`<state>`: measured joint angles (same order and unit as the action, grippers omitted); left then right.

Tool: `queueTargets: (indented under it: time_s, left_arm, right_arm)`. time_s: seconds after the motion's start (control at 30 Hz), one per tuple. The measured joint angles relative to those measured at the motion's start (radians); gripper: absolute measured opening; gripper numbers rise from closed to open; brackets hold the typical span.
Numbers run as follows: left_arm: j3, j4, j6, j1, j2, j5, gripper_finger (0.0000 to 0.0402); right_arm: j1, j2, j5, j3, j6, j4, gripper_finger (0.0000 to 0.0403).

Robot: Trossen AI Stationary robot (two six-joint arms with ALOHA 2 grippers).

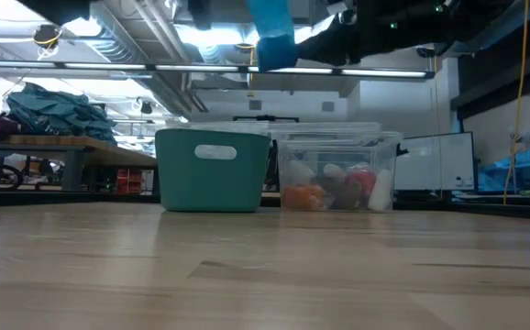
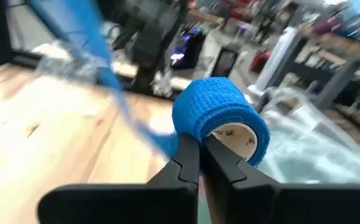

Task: Roll bandage
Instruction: Roll the blue bandage on itself

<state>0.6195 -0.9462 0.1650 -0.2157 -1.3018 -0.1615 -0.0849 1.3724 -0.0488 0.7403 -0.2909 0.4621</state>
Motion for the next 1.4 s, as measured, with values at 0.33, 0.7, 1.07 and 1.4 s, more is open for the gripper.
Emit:
queueTargets:
  time_s: [0.33, 0.7, 1.07, 1.4]
  left_arm:
    - [0.095, 0.080, -0.182, 0.011, 0.000, -0.034, 0.0000]
    - [0.095, 0.196, -0.125, 0.062, 0.000, -0.117, 0.0000]
    - [0.095, 0.404, -0.072, 0.073, 0.058, -0.272, 0.0000]
    - [0.095, 0.444, -0.007, 0.080, 0.087, -0.272, 0.0026]
  right_arm:
    - [0.000, 0.000, -0.202, 0.000, 0.010, -0.071, 0.0007]
    - [0.000, 0.000, -0.478, 0.000, 0.084, -0.068, 0.0007]
    - [0.000, 0.000, -0.537, 0.000, 0.085, 0.006, 0.0007]
    - [0.000, 0.000, -0.538, 0.000, 0.081, 0.008, 0.0007]
